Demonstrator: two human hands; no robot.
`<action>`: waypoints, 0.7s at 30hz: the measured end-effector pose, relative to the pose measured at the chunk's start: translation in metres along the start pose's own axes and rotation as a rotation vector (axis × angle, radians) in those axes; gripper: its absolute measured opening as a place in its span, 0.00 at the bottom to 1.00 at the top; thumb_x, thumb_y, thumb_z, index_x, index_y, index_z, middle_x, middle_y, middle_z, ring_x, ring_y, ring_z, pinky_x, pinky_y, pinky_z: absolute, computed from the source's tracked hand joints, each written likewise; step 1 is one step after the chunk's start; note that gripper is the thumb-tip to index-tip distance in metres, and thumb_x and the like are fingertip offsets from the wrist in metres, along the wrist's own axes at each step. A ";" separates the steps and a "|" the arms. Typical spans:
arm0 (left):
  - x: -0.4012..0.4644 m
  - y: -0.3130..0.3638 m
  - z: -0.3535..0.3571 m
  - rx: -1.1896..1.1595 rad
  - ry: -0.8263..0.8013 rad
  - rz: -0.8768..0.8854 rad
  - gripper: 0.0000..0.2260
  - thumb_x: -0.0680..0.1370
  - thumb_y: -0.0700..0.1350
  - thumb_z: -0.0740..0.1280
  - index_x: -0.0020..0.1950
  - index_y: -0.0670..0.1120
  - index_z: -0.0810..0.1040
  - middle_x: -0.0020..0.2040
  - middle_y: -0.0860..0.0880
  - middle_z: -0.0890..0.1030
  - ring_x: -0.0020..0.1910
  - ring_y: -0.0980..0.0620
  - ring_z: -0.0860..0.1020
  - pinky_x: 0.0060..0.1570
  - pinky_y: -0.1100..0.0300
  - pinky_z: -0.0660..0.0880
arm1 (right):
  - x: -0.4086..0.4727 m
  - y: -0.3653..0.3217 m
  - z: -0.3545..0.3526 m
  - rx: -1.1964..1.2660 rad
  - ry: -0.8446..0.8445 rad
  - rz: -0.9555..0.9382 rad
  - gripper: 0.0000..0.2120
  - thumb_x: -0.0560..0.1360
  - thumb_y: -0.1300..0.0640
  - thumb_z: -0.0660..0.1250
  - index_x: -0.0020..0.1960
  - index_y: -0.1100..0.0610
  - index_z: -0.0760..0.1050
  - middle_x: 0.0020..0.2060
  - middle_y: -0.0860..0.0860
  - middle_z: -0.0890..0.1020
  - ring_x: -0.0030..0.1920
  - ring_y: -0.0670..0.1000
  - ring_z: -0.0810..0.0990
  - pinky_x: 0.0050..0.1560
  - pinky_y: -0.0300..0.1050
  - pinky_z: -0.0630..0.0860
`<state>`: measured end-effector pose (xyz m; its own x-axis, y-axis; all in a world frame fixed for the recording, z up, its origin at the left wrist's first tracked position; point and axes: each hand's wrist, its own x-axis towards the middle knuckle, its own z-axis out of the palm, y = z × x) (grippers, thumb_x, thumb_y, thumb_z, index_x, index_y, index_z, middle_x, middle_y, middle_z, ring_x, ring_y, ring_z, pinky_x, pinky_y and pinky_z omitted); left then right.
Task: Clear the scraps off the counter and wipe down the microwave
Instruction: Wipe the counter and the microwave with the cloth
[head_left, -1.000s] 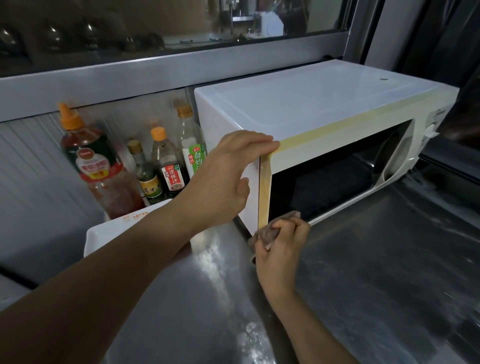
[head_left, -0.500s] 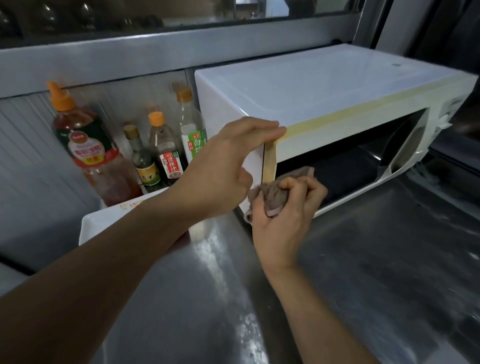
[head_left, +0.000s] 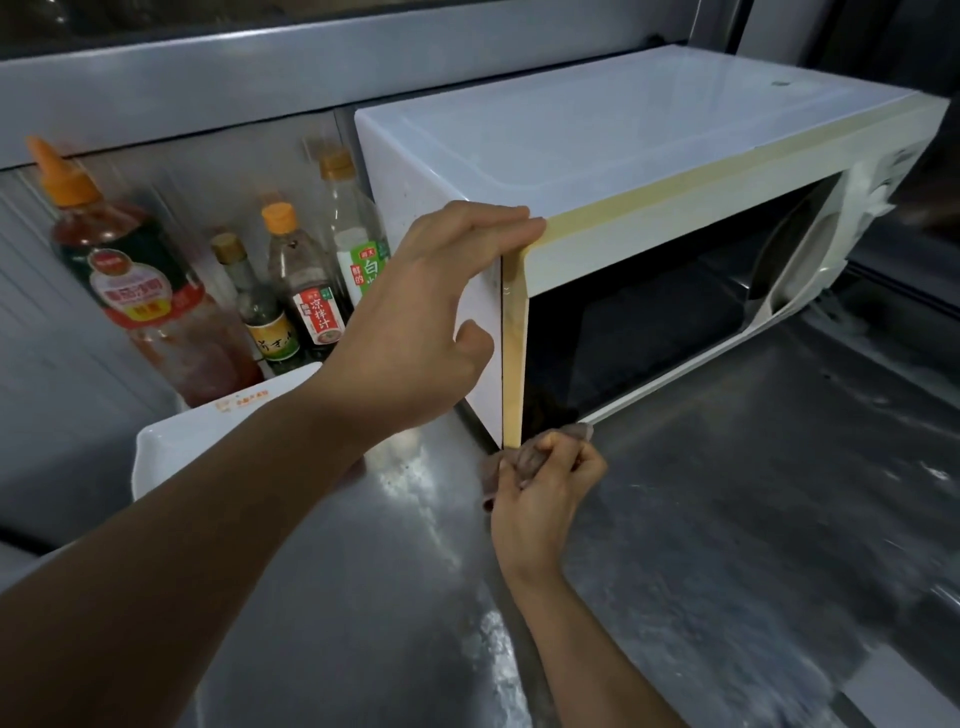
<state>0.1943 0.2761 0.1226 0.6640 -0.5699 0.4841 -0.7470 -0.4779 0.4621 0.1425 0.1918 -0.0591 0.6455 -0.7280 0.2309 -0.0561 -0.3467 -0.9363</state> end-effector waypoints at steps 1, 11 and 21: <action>0.000 0.000 0.001 -0.004 0.003 0.000 0.32 0.67 0.33 0.61 0.71 0.50 0.69 0.69 0.53 0.69 0.71 0.54 0.64 0.71 0.55 0.62 | 0.000 0.000 -0.003 0.053 -0.014 0.044 0.16 0.68 0.73 0.70 0.48 0.58 0.68 0.56 0.54 0.64 0.46 0.32 0.71 0.46 0.24 0.71; 0.000 -0.001 0.001 -0.008 0.011 -0.003 0.32 0.66 0.35 0.59 0.70 0.49 0.70 0.68 0.53 0.69 0.70 0.54 0.64 0.70 0.60 0.61 | 0.000 0.003 -0.011 0.347 0.064 0.401 0.21 0.73 0.62 0.70 0.63 0.50 0.70 0.63 0.53 0.70 0.55 0.48 0.77 0.55 0.50 0.79; 0.001 0.001 0.006 -0.032 0.055 0.024 0.29 0.67 0.34 0.61 0.68 0.47 0.72 0.66 0.51 0.71 0.68 0.50 0.67 0.68 0.60 0.62 | 0.018 0.017 0.002 0.410 0.136 0.484 0.14 0.73 0.65 0.69 0.52 0.52 0.67 0.42 0.46 0.78 0.36 0.34 0.79 0.35 0.26 0.73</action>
<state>0.1944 0.2710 0.1194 0.6472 -0.5428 0.5352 -0.7620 -0.4421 0.4732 0.1553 0.1738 -0.0716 0.5163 -0.8231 -0.2364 -0.0039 0.2737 -0.9618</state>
